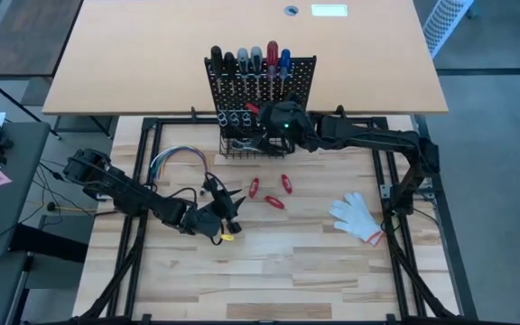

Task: Hang tools onto peg board
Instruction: Hang the red allen wrench on the pegboard

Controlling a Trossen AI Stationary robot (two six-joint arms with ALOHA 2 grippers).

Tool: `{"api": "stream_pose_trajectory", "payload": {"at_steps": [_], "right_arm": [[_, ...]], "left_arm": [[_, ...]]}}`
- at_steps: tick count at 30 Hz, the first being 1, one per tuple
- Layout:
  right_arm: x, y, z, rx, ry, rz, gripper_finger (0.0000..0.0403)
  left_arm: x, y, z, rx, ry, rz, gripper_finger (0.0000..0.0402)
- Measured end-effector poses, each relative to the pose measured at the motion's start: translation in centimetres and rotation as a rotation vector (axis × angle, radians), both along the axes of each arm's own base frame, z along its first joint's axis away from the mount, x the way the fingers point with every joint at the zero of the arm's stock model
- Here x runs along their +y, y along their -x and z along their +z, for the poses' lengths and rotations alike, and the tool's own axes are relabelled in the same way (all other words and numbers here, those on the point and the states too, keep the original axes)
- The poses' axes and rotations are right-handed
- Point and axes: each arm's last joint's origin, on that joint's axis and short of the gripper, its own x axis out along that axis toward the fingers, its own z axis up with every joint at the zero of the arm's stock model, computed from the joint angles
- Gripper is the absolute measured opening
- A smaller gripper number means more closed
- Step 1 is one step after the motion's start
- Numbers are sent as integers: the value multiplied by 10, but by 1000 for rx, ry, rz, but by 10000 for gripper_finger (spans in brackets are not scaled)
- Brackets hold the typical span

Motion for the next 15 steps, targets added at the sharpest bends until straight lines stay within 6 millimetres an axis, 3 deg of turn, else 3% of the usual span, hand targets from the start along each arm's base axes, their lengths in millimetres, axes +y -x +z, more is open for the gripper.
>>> {"api": "stream_pose_trajectory", "payload": {"at_steps": [15], "right_arm": [[-27,3,-17,12,-138,-27,64]], "left_arm": [[-1,-1,0,8,20,-41,107]]}}
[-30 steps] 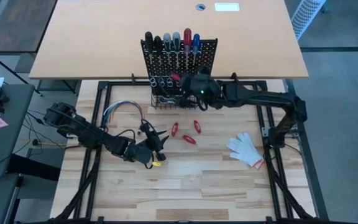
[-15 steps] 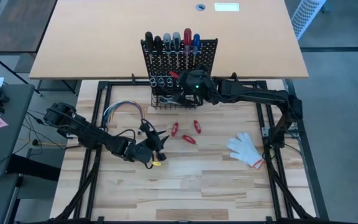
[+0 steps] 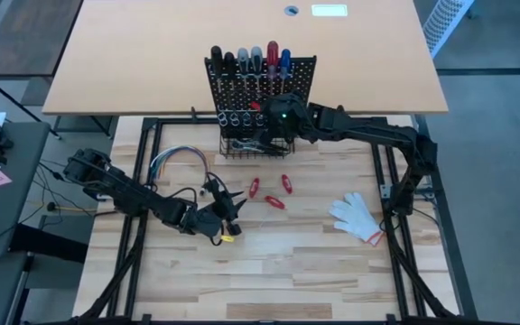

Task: Hang tools onto peg board
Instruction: Hang the red allen wrench on the pegboard

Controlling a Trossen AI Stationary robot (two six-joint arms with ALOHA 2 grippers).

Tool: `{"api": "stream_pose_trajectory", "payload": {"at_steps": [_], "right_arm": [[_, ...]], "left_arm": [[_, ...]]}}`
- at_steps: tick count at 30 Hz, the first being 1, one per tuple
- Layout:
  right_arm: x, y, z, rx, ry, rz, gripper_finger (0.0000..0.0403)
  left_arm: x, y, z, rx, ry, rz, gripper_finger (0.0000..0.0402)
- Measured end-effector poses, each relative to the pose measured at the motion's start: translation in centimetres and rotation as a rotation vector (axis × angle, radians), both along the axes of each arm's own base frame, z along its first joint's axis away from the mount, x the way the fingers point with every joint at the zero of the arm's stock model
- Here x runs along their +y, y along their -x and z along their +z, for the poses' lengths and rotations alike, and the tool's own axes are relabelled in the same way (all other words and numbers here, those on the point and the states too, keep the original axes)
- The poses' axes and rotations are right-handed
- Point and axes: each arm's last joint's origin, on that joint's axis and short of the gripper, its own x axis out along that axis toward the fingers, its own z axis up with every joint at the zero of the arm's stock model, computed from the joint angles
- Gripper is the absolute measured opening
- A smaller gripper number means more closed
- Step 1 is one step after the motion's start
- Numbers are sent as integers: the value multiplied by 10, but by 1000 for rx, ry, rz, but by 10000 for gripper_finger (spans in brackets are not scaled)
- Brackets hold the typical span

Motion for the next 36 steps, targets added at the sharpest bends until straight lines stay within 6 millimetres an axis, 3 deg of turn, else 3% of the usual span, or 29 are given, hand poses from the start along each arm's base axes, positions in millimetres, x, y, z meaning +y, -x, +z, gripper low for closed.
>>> {"api": "stream_pose_trajectory", "payload": {"at_steps": [6,11,16,20,25,29,33,36], "right_arm": [[2,-3,-5,24,-2,18,86],[6,0,1,32,12,52,166],[23,5,16,14,49,105,237],[42,8,23,7,54,153,251],[74,15,33,15,58,238,253],[110,21,28,116,41,337,253],[153,30,13,258,4,448,253],[185,45,-19,453,-39,602,253]], "left_arm": [[0,0,0,2,-2,-1,107],[0,0,0,2,-2,-1,107],[0,0,0,1,-1,-1,107],[0,0,0,1,-1,0,107],[0,0,0,1,-1,-1,107],[-1,0,0,-2,4,-3,107],[-3,1,0,-2,6,-12,107],[-4,1,0,-1,6,-16,107]]}}
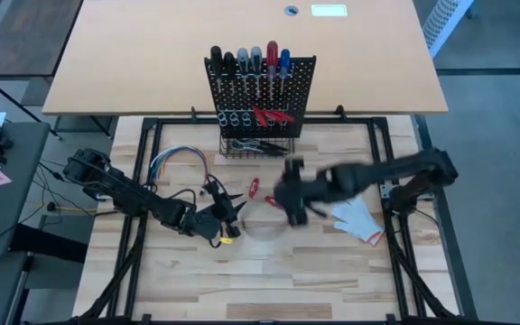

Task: Hang tools onto peg board
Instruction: Hang the red allen wrench on the pegboard

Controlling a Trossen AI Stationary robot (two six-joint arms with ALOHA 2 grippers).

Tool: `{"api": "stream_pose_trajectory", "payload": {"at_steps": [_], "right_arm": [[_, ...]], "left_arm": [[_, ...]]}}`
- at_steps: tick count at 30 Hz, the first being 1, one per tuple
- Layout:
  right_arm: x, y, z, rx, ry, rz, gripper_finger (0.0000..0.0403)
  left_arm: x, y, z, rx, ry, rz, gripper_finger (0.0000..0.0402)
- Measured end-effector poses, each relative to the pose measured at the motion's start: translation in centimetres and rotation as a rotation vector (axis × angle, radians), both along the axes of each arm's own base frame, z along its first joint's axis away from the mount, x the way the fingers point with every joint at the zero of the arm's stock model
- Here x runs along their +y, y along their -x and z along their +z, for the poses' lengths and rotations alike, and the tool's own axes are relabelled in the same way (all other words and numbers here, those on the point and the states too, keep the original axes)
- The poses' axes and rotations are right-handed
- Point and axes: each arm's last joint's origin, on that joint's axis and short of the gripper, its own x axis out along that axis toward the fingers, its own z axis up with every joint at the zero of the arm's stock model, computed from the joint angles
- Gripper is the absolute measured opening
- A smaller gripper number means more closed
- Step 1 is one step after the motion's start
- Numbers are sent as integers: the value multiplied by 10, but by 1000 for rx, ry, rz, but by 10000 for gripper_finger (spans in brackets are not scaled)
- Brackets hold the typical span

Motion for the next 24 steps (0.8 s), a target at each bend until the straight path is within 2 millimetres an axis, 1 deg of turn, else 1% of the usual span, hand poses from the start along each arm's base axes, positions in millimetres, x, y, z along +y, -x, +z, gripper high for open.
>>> {"api": "stream_pose_trajectory", "payload": {"at_steps": [2,3,7,9,11,13,15,18,20,22,24], "right_arm": [[17,8,-26,76,-26,12,252],[22,11,-39,101,-45,-4,251],[36,26,-90,145,-111,-86,245],[39,30,-117,111,-145,-107,243],[41,33,-141,42,-183,-102,242],[42,35,-159,-48,-226,-96,242],[35,36,-173,-142,-275,-120,242],[18,35,-189,-267,-338,-196,242],[4,35,-198,-282,-341,-271,242],[-10,31,-204,-298,-345,-350,242],[-22,30,-213,-277,-338,-401,242]], "left_arm": [[0,0,0,0,9,-9,107],[0,-1,-1,1,25,-25,107],[2,-3,-2,3,83,-72,107],[5,-4,-2,6,101,-84,107],[8,-5,-2,12,118,-99,107],[12,-7,-3,18,136,-113,107],[15,-11,-6,19,152,-115,107],[19,-16,-17,39,159,-112,107],[20,-19,-26,67,154,-108,107],[19,-22,-34,76,152,-107,107],[19,-24,-39,82,151,-107,107]]}}
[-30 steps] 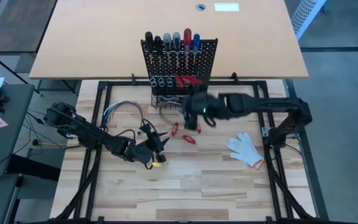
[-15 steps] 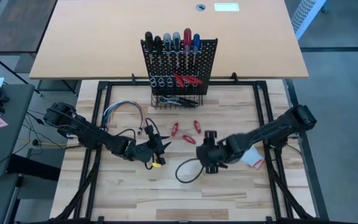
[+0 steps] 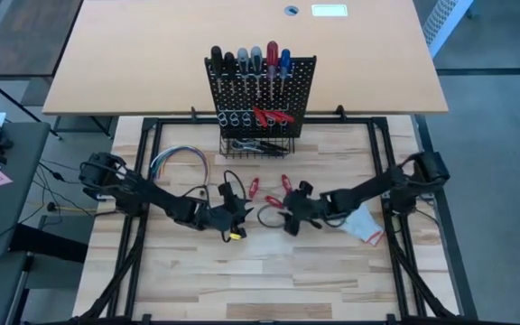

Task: Hang tools onto peg board
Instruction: Hang the red allen wrench on the pegboard

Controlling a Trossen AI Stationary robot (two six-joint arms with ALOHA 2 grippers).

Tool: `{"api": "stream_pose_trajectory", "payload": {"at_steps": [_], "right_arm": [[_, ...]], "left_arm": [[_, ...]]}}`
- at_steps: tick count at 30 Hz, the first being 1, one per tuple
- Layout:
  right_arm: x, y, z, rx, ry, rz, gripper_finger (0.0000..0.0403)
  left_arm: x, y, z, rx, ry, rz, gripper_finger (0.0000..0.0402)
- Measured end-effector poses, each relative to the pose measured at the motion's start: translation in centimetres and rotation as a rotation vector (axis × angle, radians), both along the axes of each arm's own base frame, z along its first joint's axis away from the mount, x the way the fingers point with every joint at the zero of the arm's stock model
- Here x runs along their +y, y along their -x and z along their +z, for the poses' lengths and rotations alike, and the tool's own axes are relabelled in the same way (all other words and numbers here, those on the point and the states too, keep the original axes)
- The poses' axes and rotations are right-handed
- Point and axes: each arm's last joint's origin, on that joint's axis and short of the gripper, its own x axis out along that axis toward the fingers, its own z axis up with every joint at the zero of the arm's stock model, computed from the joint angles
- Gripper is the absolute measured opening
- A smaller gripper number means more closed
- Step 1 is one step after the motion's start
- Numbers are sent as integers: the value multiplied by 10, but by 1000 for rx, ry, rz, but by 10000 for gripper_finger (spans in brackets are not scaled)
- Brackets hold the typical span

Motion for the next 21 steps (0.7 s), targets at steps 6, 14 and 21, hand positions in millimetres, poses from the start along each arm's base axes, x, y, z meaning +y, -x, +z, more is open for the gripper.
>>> {"api": "stream_pose_trajectory", "payload": {"at_steps": [6,14,21], "right_arm": [[-13,-8,-22,30,-50,-1,236],[-11,-16,-38,5,-34,29,99],[19,-24,-18,-3,131,213,73]], "left_arm": [[-1,-2,-7,12,-4,-6,107],[-5,-5,-5,30,2,-160,109],[-7,-5,-6,55,-14,-241,158]]}}
